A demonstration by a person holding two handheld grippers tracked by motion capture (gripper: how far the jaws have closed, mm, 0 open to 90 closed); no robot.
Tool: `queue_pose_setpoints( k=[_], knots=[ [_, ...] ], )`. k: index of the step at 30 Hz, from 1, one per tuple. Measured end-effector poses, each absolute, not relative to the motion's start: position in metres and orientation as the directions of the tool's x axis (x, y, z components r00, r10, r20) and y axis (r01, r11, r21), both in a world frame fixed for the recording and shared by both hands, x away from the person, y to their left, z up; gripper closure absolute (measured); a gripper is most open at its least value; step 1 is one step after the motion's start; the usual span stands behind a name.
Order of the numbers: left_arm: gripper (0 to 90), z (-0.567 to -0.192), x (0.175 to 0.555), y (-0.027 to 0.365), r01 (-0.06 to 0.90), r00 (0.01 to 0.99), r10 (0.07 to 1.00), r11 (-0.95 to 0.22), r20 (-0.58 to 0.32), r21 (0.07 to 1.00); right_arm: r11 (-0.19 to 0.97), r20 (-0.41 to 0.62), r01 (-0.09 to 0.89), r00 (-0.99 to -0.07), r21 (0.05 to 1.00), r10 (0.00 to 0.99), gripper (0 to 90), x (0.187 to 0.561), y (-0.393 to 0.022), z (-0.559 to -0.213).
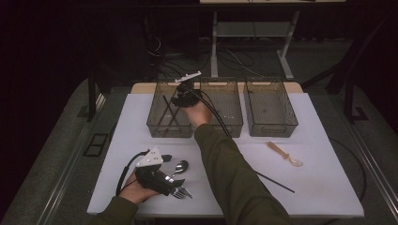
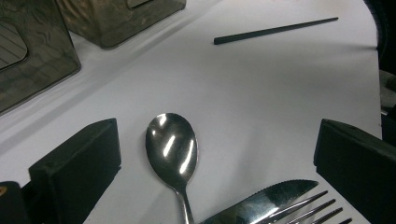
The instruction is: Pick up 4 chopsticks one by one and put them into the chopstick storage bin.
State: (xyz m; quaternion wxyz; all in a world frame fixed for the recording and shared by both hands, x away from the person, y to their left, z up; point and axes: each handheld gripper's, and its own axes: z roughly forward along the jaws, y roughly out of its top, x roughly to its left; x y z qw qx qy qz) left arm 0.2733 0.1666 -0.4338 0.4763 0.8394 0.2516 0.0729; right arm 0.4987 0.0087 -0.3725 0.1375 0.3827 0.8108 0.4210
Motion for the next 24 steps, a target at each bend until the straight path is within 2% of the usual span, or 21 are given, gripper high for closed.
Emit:
queue_pose_setpoints(
  k=[9,24],
  knots=[
    [0.0,-0.434,0.274,0.167,0.348,0.862,0.494,-0.419,-0.111,0.838,0.338,0.145,0.494,-0.708,0.801,0.691,47.4,0.485,-0.001,-0.364],
    [0.0,-0.434,0.272,0.167,0.358,0.855,0.503,-0.395,-0.127,0.846,0.35,0.158,0.446,-0.773,0.824,0.614,37.8,0.454,-0.054,-0.352]
  ],
)
